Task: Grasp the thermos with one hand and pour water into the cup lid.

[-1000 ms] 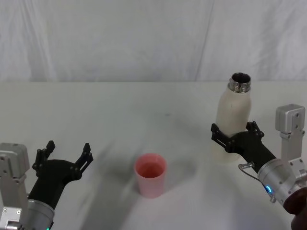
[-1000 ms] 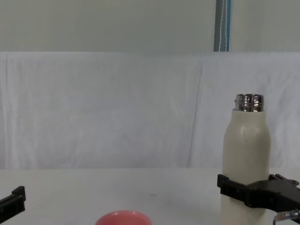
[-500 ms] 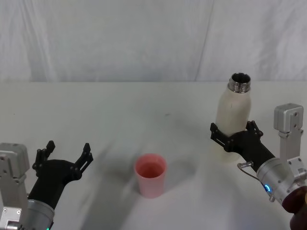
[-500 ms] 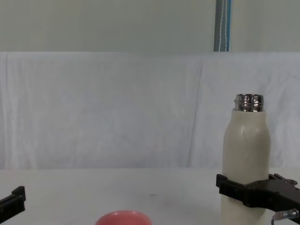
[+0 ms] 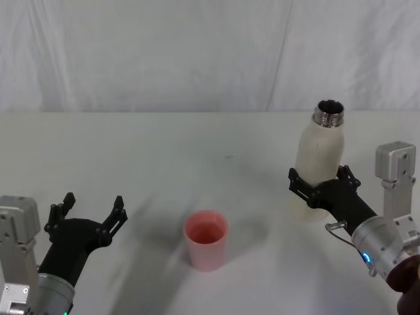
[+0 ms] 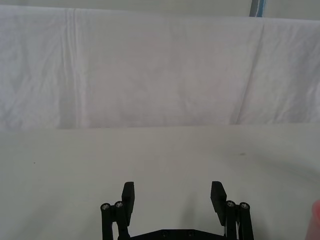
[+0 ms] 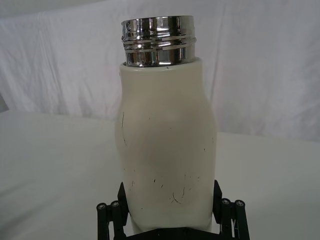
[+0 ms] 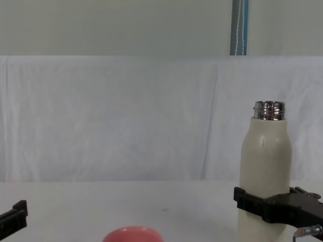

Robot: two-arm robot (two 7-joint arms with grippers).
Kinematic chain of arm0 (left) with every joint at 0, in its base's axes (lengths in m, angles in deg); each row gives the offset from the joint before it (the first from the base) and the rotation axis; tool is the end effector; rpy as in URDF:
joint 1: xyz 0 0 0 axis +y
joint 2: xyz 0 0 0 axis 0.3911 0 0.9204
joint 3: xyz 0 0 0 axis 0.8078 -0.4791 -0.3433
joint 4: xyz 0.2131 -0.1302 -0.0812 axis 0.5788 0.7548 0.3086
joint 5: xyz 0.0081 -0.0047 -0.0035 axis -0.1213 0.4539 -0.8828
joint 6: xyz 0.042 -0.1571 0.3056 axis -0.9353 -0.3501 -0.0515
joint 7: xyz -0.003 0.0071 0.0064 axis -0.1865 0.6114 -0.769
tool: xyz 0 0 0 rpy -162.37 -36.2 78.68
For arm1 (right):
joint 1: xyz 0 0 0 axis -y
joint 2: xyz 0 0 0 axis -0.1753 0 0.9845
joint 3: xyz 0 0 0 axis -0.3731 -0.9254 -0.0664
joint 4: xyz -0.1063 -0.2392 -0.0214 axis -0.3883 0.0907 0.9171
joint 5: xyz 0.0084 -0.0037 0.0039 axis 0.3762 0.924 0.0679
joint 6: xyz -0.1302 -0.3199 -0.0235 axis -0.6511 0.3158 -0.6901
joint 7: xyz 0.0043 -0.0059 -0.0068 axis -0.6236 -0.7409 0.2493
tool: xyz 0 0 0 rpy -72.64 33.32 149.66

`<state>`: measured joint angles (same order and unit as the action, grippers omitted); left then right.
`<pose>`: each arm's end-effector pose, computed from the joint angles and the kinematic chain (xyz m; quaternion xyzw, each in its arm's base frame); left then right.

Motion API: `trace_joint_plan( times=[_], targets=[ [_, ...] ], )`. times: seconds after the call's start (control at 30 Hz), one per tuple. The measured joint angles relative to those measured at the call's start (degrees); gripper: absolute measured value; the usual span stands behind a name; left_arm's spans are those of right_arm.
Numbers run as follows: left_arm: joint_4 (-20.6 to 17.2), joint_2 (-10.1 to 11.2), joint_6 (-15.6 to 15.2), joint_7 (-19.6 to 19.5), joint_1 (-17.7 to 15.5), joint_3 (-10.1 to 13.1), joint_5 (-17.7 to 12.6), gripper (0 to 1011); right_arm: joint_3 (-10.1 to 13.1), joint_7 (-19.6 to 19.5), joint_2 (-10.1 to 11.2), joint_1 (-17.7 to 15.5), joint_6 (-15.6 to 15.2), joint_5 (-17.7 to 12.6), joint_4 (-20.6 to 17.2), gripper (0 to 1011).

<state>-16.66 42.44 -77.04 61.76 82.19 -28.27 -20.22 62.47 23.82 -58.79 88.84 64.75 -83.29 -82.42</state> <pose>0.2972 0.0271 -0.2595 -0.0174 0.0064 0.6616 0.7496 0.3982 0.0351 -0.2688 0.0172 0.0216 -0.5361 0.8437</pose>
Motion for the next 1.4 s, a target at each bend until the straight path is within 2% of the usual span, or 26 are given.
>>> trace_joint_plan(
  times=[0.27, 0.4, 0.67, 0.87, 1.1, 1.4],
  targets=[
    [0.0, 0.0, 0.0, 0.0, 0.0, 0.0, 0.0, 1001, 0.0, 0.0, 0.0, 0.0, 0.0, 0.0, -0.1, 960],
    [0.0, 0.0, 0.0, 0.0, 0.0, 0.0, 0.0, 1001, -0.7, -0.6, 0.8, -1.0, 0.0, 1.9, -2.5, 959],
    [0.0, 0.0, 0.0, 0.0, 0.0, 0.0, 0.0, 1001, -2.1, -2.6, 2.8, -2.7, -0.2, 8.2, -7.8, 960],
    [0.0, 0.0, 0.0, 0.0, 0.0, 0.0, 0.0, 1001, -3.4, -4.5, 4.4, -3.9, -0.5, 15.6, -11.1, 959],
    [0.0, 0.0, 0.0, 0.0, 0.0, 0.0, 0.0, 1001, -4.2, -5.7, 5.3, -4.9, -0.7, 21.4, -13.3, 960],
    [0.0, 0.0, 0.0, 0.0, 0.0, 0.0, 0.0, 1001, -4.6, -6.9, 5.6, -5.9, -0.6, 27.3, -15.1, 960]
  ],
)
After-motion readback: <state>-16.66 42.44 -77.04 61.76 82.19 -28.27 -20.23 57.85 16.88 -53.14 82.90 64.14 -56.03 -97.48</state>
